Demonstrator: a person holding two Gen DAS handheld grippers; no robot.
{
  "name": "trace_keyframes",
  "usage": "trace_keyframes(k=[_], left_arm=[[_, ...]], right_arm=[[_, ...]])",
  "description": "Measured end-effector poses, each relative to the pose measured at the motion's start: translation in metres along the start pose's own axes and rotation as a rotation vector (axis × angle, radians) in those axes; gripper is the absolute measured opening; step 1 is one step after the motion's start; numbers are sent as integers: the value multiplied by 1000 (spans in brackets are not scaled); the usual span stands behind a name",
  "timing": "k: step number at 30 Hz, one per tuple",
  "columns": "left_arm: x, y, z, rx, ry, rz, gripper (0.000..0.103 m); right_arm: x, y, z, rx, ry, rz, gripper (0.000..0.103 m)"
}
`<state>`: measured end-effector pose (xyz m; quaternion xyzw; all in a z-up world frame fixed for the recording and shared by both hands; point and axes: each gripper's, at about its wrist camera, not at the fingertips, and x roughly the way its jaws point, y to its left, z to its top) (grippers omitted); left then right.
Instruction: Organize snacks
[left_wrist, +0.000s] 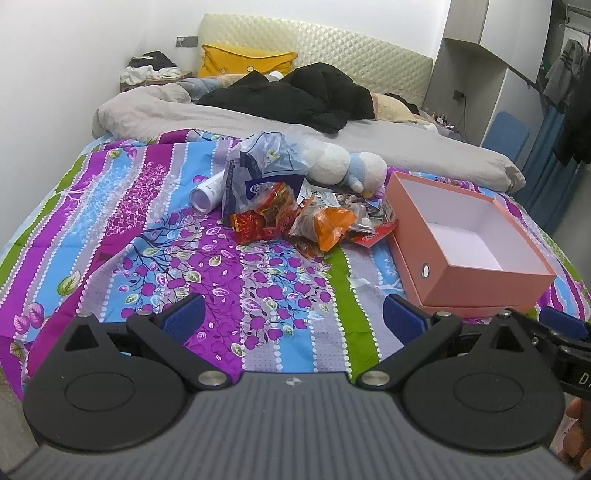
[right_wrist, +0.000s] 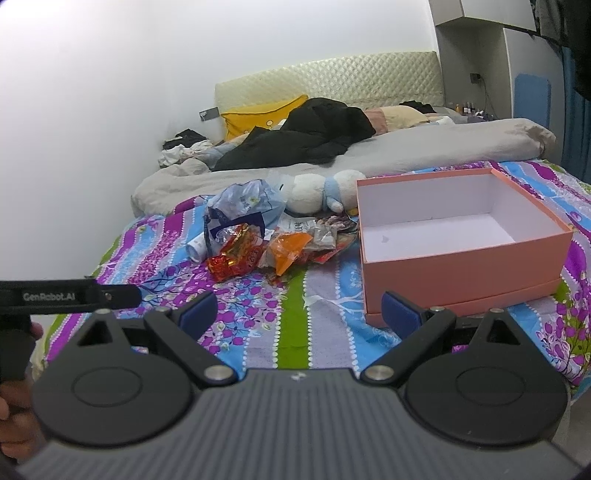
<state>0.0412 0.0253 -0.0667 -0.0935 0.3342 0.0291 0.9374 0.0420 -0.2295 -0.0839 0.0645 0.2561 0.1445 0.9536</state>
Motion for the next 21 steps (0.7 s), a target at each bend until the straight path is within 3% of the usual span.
trace_keyframes(k=[11, 21], left_arm=[[27, 9, -4, 6, 33, 3, 103], [71, 28, 7, 6, 60, 34, 103]], right_arm=[[16, 2, -6, -31, 14, 16, 97], [57, 10, -6, -88, 34, 41, 97]])
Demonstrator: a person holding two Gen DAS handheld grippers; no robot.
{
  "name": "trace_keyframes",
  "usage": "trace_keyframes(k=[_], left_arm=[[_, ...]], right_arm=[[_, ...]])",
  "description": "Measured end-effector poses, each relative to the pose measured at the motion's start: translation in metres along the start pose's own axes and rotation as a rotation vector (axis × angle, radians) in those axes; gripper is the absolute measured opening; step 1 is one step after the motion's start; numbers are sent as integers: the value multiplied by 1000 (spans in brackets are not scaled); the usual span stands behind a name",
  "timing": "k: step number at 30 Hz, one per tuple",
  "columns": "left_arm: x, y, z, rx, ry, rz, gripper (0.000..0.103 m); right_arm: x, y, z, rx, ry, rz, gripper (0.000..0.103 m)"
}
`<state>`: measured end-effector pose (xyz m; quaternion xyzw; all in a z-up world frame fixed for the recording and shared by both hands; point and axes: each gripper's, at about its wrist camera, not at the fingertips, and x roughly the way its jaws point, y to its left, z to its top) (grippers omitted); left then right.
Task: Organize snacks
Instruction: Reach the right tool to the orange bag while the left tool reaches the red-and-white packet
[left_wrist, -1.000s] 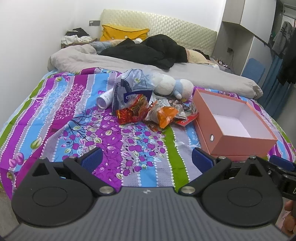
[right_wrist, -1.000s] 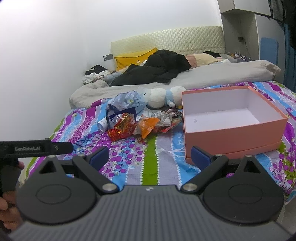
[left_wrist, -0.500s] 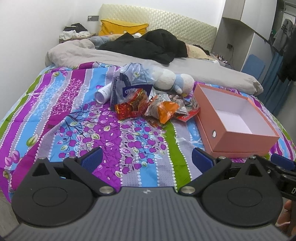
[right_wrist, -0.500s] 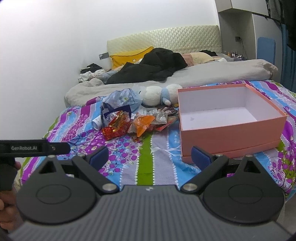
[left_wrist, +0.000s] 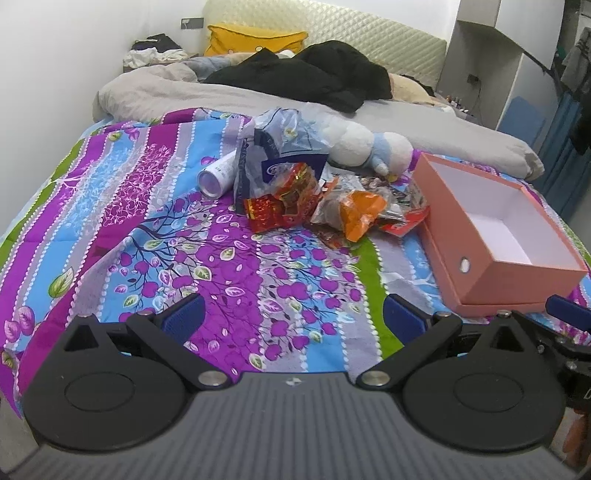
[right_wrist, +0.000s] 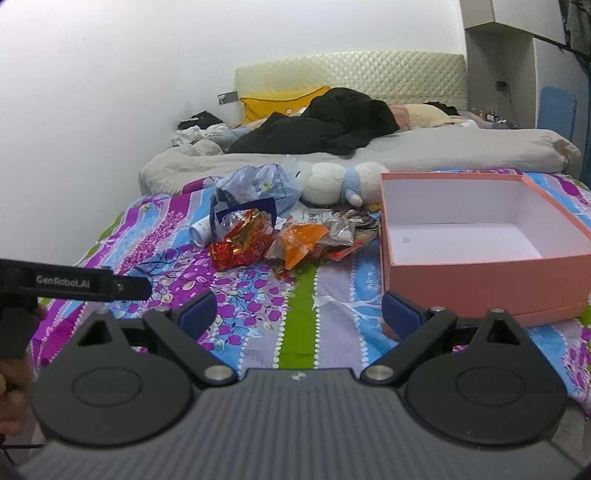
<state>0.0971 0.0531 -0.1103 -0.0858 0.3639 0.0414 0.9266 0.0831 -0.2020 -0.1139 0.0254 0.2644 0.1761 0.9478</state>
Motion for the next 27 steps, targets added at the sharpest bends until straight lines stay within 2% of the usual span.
trace_keyframes(k=[15, 18, 21, 27], left_arm=[[74, 33, 28, -6, 12, 57, 103], [92, 39, 33, -14, 23, 25, 103], [112, 46, 37, -44, 32, -24, 103], [155, 48, 55, -67, 15, -76, 102]], right_arm=[[73, 19, 6, -71, 37, 41, 97], [88, 21, 9, -62, 41, 77, 97], [111, 22, 11, -83, 60, 63, 97], [157, 20, 17, -108, 73, 45, 93]])
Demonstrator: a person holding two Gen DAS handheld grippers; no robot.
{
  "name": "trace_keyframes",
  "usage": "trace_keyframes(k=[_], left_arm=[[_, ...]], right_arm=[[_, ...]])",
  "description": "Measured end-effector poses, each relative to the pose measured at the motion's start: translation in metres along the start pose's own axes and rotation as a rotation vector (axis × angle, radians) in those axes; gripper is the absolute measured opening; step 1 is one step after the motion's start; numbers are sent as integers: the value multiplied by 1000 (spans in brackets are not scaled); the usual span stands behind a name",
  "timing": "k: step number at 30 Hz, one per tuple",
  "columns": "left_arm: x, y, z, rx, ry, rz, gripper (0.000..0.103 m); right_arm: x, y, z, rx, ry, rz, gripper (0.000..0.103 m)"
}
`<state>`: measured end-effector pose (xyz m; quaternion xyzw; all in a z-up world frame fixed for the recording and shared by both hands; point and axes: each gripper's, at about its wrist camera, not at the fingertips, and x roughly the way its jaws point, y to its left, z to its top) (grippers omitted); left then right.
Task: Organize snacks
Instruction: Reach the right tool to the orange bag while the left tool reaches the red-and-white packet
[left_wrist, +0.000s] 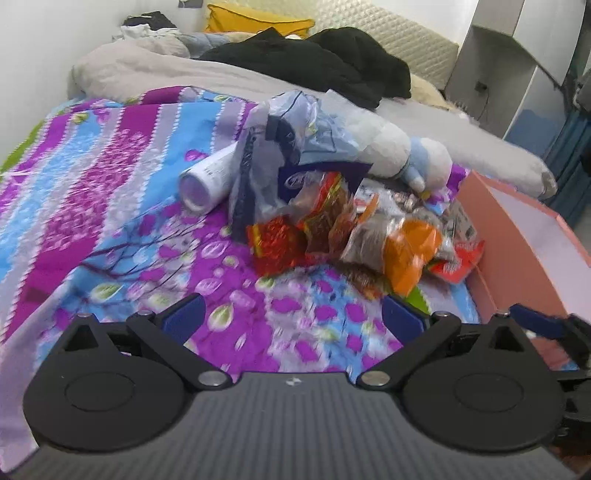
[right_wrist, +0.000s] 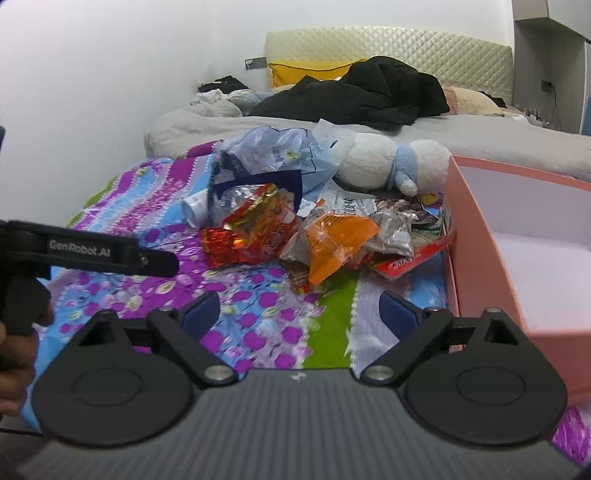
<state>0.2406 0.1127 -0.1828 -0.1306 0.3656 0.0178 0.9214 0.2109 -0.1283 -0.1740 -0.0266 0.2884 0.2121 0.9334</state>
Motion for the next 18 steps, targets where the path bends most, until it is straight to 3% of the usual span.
trace_keyframes(k=[9, 13, 18], left_arm=[[63, -7, 26, -4, -19, -99, 101], [84, -10, 30, 24, -20, -103, 96], [99, -8, 33, 28, -17, -109, 83]], right_arm=[[66, -16, 8, 4, -5, -48, 86], [89, -18, 7, 13, 5, -56, 86], [108, -16, 8, 22, 1, -69, 81]])
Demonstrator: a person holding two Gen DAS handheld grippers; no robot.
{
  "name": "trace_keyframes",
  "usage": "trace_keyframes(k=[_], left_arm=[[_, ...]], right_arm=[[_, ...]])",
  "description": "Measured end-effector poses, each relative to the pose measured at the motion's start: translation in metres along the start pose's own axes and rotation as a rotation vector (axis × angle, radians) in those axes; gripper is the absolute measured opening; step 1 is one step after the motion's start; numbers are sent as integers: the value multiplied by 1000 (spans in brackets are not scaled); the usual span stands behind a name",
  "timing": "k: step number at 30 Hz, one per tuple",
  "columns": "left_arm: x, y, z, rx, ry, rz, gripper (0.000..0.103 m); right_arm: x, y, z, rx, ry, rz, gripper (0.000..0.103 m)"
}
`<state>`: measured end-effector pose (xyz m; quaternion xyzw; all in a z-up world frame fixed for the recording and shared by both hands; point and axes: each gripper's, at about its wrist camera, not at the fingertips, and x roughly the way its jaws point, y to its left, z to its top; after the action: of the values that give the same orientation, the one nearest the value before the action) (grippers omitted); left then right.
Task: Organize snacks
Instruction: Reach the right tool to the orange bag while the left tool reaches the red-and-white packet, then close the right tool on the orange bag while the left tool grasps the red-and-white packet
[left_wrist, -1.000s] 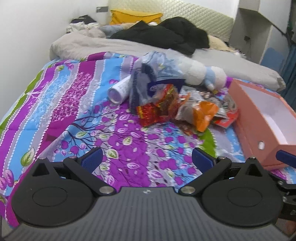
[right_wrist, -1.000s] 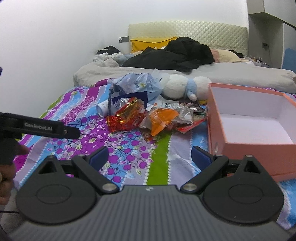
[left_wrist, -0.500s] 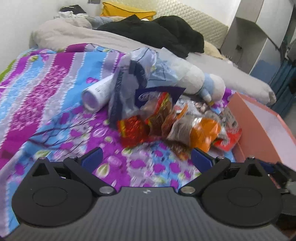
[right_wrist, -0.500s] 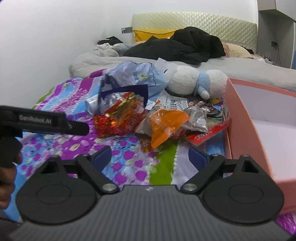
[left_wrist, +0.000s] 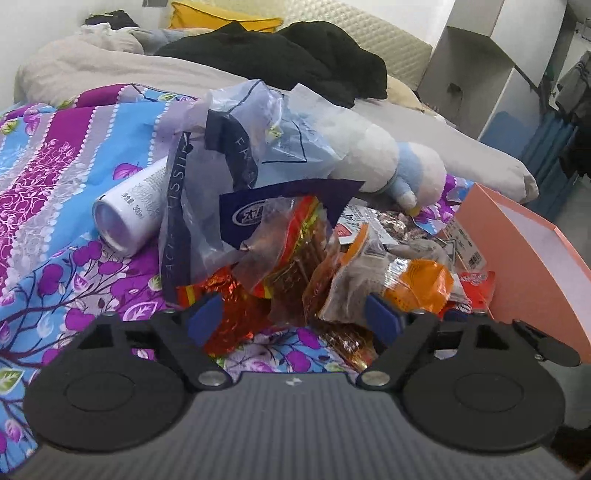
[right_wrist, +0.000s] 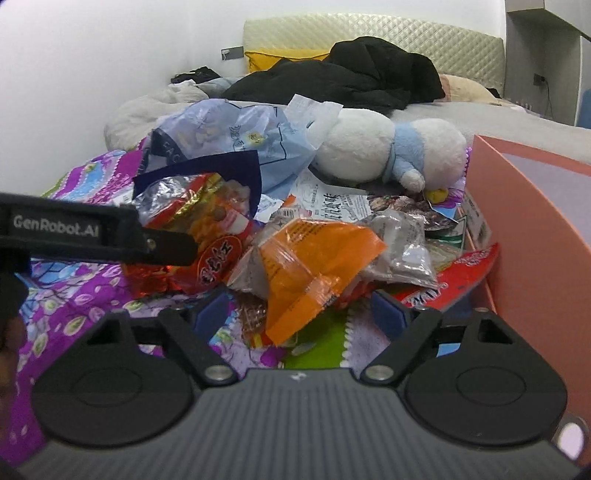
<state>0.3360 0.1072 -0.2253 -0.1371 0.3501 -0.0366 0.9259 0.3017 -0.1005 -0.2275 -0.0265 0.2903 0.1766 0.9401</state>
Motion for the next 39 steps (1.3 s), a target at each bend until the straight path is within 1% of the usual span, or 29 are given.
trace_keyframes(k=[1, 2, 4, 6, 7, 8, 11, 14, 16, 20, 25, 31, 39], left_arm=[[3, 0, 0, 2, -4, -2, 76], [7, -1, 1, 8, -1, 0, 67], [13, -2, 1, 12, -4, 31, 58], [18, -2, 1, -3, -5, 27, 47], [19, -2, 1, -10, -1, 17, 36], [20, -4, 1, -13, -1, 19, 29], [16, -8, -2, -10, -14, 19, 15], [6, -11, -5, -21, -22, -6, 10], [-3, -15, -7, -14, -29, -10, 9], [-22, -21, -14, -28, -21, -27, 8], [-51, -34, -30, -17, -18, -48, 8], [-86, -48, -54, -32, 5, -60, 8], [-134, -54, -82, -66, 39, -59, 8]], right_arm=[[3, 1, 1, 1, 3, -6, 77], [7, 1, 1, 2, 4, -10, 74], [13, 1, 2, 3, 5, -14, 72], [18, 2, 0, -1, 7, -39, 57], [20, 1, 0, 2, 24, -56, 47], [21, 0, 1, 17, 34, -53, 47], [12, 0, 2, 33, 26, -31, 44], [1, 2, 0, 23, 23, -38, 43], [-9, 1, -3, 26, 28, -36, 43], [-28, 1, -9, 27, 35, -38, 42], [-58, -3, -22, 40, 49, -32, 41], [-96, -9, -38, 56, 56, -37, 41], [-137, -13, -62, 63, 75, -36, 41]])
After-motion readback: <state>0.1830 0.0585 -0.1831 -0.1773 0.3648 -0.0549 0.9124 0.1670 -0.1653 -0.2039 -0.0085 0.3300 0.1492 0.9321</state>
